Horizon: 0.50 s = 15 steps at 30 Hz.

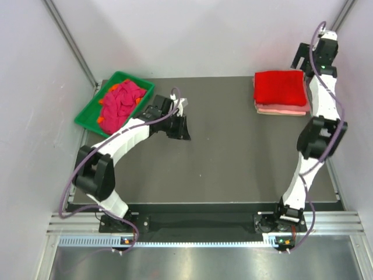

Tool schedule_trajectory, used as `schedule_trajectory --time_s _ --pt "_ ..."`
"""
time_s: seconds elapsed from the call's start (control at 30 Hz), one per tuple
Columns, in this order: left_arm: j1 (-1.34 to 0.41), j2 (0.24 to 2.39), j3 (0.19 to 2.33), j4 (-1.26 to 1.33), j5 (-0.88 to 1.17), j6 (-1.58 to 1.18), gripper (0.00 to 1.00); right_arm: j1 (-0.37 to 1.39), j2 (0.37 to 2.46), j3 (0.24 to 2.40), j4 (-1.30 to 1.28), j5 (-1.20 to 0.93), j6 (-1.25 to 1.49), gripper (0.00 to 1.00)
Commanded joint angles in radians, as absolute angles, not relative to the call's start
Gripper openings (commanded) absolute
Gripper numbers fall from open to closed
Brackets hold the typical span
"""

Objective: Fold and stack the t-shirts
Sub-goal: Reset both grippers

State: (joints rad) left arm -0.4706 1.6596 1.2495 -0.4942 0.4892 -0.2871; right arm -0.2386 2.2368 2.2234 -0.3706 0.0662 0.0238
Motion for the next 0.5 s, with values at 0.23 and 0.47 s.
schedule_trajectory --time_s 0.23,0.47 --pt "-0.472 1.295 1.431 -0.411 0.255 -0.304 0.37 -0.052 1.333 1.657 -0.7 -0.254 0.391 1.0" --pt "-0.471 1.23 1.41 -0.454 0.307 -0.336 0.99 -0.043 0.912 1.278 -0.626 -0.456 0.525 1.0"
